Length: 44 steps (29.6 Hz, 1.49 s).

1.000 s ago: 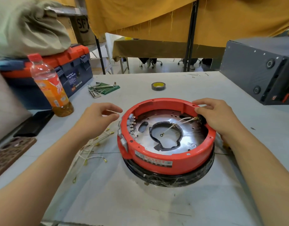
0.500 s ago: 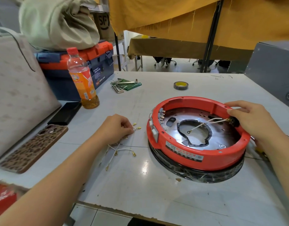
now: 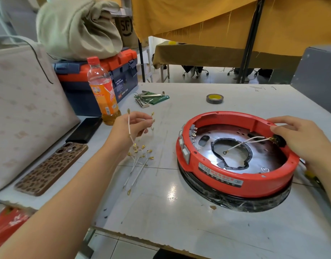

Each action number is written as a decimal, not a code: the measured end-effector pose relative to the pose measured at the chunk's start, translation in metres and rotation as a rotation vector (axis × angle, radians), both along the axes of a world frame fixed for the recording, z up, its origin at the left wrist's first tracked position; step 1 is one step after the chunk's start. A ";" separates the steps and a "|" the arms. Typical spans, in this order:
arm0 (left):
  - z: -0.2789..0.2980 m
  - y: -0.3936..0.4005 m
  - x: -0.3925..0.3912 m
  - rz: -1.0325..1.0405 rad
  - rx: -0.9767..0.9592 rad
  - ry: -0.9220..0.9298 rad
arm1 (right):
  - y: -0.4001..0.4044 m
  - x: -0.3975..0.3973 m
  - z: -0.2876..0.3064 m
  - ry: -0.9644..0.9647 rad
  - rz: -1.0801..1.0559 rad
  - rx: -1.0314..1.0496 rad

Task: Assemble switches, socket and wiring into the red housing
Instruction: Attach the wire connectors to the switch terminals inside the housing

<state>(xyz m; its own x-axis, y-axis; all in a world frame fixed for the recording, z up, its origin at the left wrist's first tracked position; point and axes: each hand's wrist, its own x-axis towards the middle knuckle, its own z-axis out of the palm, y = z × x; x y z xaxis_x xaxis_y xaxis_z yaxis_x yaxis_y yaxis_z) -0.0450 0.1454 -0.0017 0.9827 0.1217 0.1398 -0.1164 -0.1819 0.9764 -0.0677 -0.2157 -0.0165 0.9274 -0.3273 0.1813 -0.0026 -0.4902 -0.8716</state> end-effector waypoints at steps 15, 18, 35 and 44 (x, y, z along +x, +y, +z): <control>0.054 -0.054 -0.027 -0.048 0.147 -0.312 | 0.069 -0.041 0.070 -0.151 0.588 0.011; 0.058 -0.070 -0.029 -0.019 0.156 -0.344 | 0.089 -0.049 0.077 -0.149 0.793 0.112; 0.057 -0.112 -0.026 0.014 0.258 -0.469 | 0.103 -0.036 0.070 -0.391 0.558 0.336; 0.065 -0.121 -0.037 -0.171 0.189 -0.479 | 0.098 -0.032 0.058 -0.363 0.566 0.335</control>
